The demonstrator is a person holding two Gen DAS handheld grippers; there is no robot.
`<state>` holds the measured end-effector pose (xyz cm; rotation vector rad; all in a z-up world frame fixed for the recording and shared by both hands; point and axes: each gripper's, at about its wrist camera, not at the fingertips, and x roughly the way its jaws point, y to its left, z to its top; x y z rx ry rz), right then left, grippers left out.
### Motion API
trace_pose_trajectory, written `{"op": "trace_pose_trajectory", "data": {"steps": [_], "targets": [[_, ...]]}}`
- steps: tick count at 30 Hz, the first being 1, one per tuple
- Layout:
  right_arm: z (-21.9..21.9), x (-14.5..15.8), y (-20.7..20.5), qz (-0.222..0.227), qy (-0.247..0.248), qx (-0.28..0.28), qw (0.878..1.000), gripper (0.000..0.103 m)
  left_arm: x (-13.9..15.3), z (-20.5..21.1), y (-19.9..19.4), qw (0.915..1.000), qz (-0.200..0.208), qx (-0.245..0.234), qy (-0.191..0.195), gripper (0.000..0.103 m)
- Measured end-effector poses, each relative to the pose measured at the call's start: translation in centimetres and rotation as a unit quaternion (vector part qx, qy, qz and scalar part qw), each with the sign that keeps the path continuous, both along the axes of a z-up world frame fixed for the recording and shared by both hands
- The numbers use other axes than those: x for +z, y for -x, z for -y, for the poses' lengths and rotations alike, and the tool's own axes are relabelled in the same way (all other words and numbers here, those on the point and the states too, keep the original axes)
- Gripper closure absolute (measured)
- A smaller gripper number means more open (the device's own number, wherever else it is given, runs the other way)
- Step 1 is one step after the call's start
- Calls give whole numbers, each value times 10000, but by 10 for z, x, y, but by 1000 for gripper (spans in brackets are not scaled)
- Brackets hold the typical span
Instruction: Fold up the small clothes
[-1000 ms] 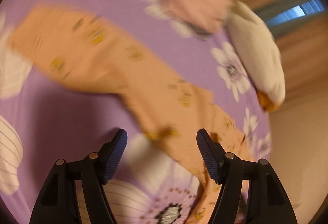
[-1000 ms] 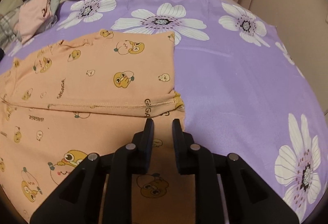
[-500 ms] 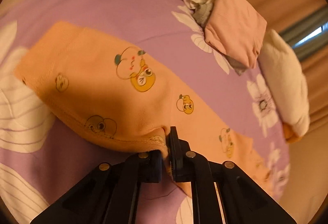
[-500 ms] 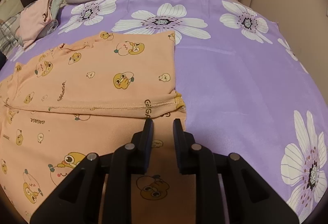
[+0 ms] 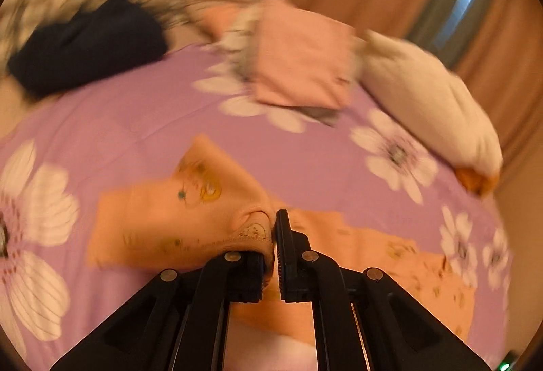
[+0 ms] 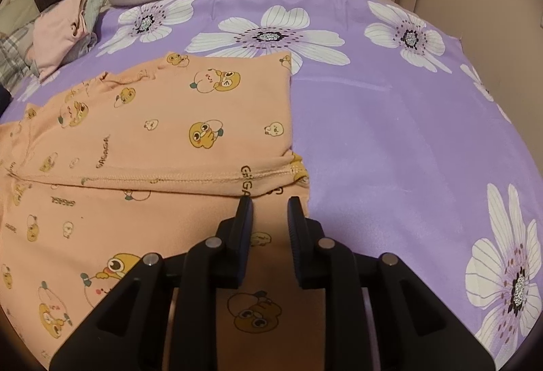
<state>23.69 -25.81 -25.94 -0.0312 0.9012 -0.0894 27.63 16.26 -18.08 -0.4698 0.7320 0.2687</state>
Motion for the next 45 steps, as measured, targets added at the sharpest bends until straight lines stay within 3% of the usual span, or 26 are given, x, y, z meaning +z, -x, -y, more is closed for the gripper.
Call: {"op": "trace_pose_trajectory", "data": {"steps": [2,5,7,8,10,11,12,13,14,15,16,17,19,21,23,24,25,26,27,29,32,33,35,38,40,45], "targets": [[15,8,3,-117,-510,-86,9986,82,21,46,-18,9983,76,-414,-413,97],[41,21,10,-266,-1398,-304,9894,82,41,148,-36,9814,376,-1645,-913,97],[65,29,18,-181,-1674,-657,9835,80,23,222,-40,9622,139,-2432,-1219,97],[75,33,22,-77,-1662,-815,9827,77,-1,262,-43,9462,-283,-2853,-1502,97],[95,35,28,102,-1445,-1156,9827,68,-47,302,-46,9163,-1134,-3429,-1731,92],[102,34,28,120,-1381,-1296,9818,67,-67,311,-47,9071,-1514,-3491,-1802,88],[109,30,28,95,-1363,-1461,9798,67,-79,316,-42,9061,-1429,-3389,-2088,85],[114,27,26,31,-1418,-1540,9778,67,-75,316,-30,9078,-934,-3308,-2405,79],[115,23,25,-48,-1537,-1545,9760,67,-72,316,-24,9030,-817,-3279,-2653,59],[112,17,22,-164,-1741,-1409,9745,67,-70,315,-21,8935,-918,-3337,-2861,51],[109,14,19,-247,-1831,-1264,9746,67,-65,308,-19,8852,-1036,-3429,-2968,51],[104,12,16,-300,-1819,-1146,9762,65,-60,301,-19,8858,-1070,-3428,-2940,51],[90,11,12,-270,-1422,-1064,9837,61,-41,275,-15,9025,-1130,-3192,-2662,51],[76,10,9,-251,-1080,-956,9892,50,-20,241,1,9235,-974,-2952,-2249,44],[67,8,6,-228,-835,-780,9932,43,-4,199,21,9463,-676,-2608,-1786,25],[63,7,5,-228,-697,-730,9946,42,0,174,32,9610,-460,-2184,-1630,24],[58,4,3,-227,-473,-703,9961,41,-1,158,36,9679,-414,-1842,-1662,24],[57,3,6,-217,-320,-682,9969,39,-7,143,35,9705,-527,-1550,-1772,24],[54,1,4,-197,-205,-664,9974,38,-18,133,31,9678,-804,-1410,-1923,26],[58,1,3,-163,-140,-689,9974,37,-41,127,21,9556,-1247,-1645,-2104,36],[65,1,1,-129,-255,-737,9969,33,-72,134,12,9467,-1325,-1901,-2237,42],[64,0,1,-118,-280,-745,9968,33,-74,135,11,9475,-1306,-1835,-2269,42],[64,1,2,-95,-262,-747,9968,33,-73,129,3,9569,-1189,-1577,-2129,42],[61,0,3,-67,-249,-749,9969,33,-76,105,0,9725,-1169,-1410,-1440,41],[62,0,4,-45,-267,-749,9968,33,-77,94,6,9750,-1005,-1524,-1264,41],[58,0,5,-25,-195,-762,9969,33,-78,97,13,9761,-883,-1520,-1276,42]]}}
